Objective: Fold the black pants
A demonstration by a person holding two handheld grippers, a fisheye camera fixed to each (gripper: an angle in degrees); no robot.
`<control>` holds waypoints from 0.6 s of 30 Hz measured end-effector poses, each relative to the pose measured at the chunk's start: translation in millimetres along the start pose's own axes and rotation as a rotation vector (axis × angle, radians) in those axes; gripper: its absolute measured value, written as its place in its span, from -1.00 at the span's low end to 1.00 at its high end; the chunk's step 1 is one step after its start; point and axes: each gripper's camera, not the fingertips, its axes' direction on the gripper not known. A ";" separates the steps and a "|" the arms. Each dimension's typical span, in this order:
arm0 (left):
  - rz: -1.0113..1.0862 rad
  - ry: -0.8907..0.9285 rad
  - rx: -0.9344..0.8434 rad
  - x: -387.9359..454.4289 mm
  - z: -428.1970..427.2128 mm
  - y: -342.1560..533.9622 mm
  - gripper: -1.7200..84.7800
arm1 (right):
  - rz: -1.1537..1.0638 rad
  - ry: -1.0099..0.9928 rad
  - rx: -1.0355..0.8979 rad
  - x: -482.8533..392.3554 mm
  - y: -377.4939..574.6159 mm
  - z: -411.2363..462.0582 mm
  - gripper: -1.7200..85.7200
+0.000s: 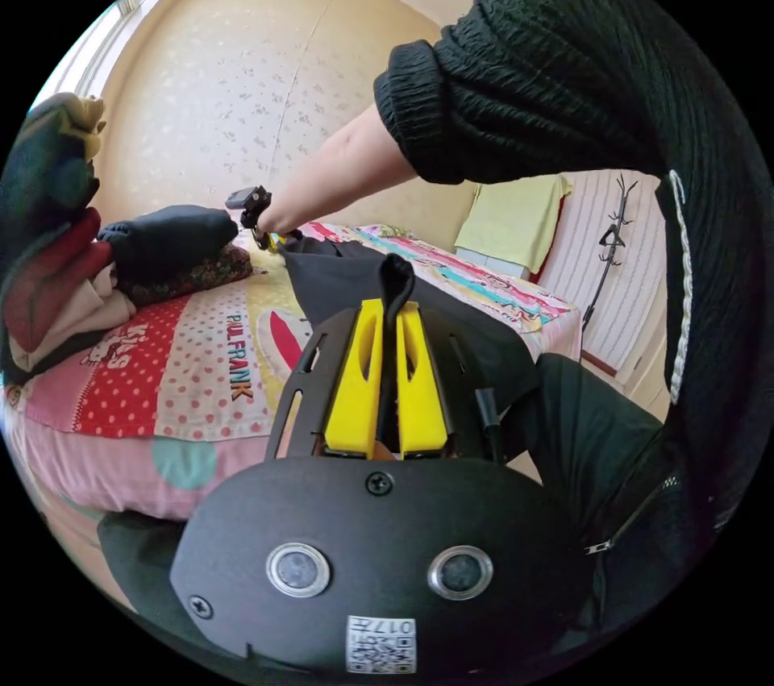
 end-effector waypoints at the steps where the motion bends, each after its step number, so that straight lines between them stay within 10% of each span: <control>1: -0.004 0.004 0.002 0.1 0.3 -2.1 -0.93 | -0.002 0.004 -0.003 3.2 0.4 1.3 -0.85; 18: 0.125 0.073 -0.105 148.0 78.0 -119.3 -0.94 | 0.473 -0.904 0.287 439.0 233.7 113.4 -0.92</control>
